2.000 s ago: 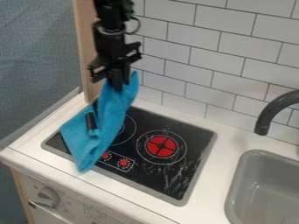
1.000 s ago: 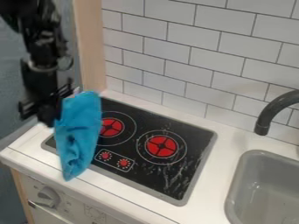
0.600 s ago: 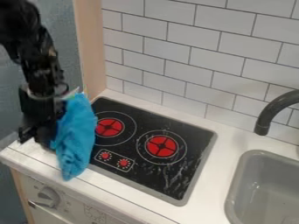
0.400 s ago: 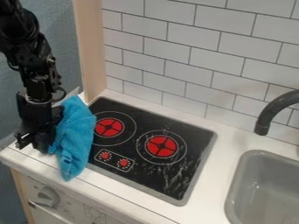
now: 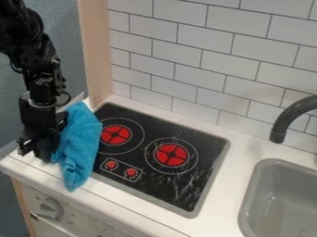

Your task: Fold the cloth from top to bottom left

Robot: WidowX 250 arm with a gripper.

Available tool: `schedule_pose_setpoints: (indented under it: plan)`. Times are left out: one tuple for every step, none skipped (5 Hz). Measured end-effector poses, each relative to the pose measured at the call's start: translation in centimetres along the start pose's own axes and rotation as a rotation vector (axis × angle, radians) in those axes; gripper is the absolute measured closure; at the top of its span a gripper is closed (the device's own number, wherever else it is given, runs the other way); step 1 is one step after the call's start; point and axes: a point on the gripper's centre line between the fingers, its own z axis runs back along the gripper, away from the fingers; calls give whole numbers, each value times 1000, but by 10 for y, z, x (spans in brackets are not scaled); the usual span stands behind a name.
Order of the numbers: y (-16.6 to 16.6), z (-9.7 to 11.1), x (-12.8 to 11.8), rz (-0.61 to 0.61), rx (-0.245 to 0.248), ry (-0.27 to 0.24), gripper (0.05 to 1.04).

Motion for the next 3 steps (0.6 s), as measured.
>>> schedule_pose_setpoints:
  plan:
    - [0, 1, -2, -7, -5, 13, 676]
    - [3, 3, -4, -33, -8, 33, 497]
    - [2, 9, -6, -66, -29, 59, 253]
